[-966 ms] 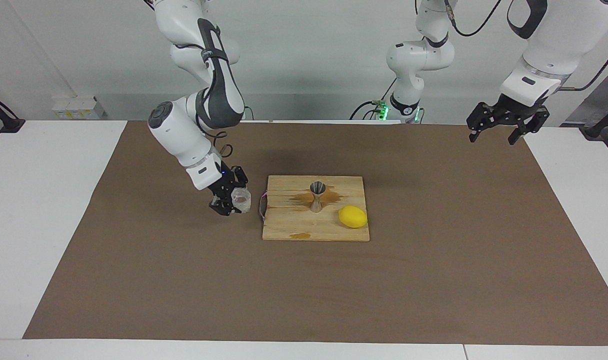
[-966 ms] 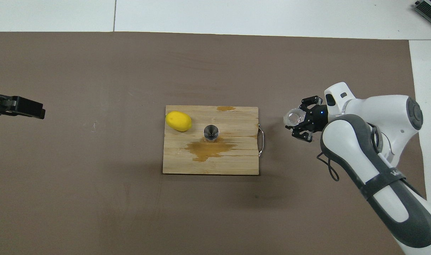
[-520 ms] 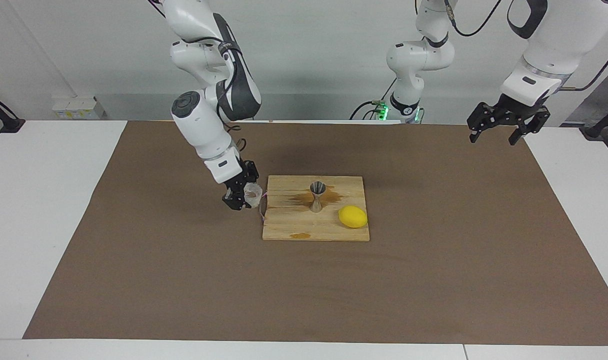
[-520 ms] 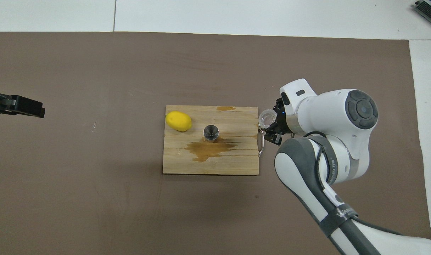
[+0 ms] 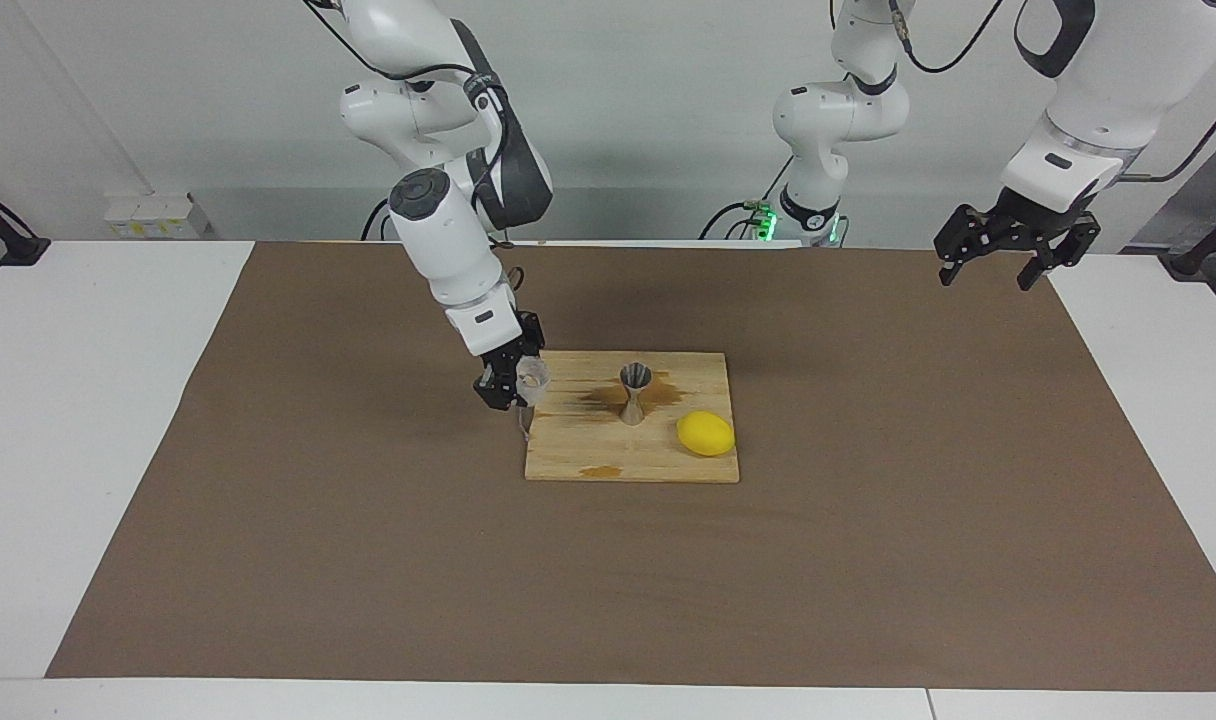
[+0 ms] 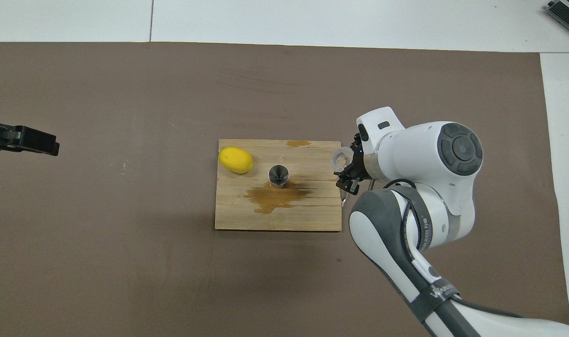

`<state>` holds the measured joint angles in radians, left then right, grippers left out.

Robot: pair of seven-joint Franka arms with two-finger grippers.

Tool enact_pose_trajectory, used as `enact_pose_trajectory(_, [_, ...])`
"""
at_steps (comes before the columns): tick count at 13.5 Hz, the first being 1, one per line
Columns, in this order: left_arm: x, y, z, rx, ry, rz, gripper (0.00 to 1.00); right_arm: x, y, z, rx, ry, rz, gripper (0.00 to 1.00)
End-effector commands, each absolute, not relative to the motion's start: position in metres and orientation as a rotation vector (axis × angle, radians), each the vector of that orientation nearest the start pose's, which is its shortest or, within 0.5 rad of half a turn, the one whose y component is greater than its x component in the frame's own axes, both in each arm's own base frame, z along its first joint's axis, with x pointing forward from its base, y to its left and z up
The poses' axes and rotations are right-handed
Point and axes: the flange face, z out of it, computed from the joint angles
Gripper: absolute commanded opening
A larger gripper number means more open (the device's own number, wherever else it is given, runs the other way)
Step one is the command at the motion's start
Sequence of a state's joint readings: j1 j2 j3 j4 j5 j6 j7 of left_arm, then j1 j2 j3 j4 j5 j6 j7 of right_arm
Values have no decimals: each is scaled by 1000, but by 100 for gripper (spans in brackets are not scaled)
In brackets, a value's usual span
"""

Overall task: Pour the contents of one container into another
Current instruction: 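Carry the white cup with the right gripper toward the metal cup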

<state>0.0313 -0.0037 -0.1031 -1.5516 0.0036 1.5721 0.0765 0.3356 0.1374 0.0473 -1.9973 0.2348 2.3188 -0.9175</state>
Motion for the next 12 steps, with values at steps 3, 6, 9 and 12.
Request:
enact_pose_trajectory(3, [547, -38, 636, -3138, 227, -43, 100, 550, 258, 419, -2556, -1592, -324, 38])
enact_pose_trajectory(6, [547, -37, 637, -3138, 224, -51, 100, 549, 273, 420, -2579, -1597, -318, 38])
enact_pose_trajectory(9, [548, -38, 636, -3139, 222, -55, 100, 553, 290, 420, -2593, -1631, -290, 38])
enact_pose_trajectory(12, [548, -37, 637, -3143, 217, -58, 100, 552, 301, 414, -2610, -1654, -267, 38])
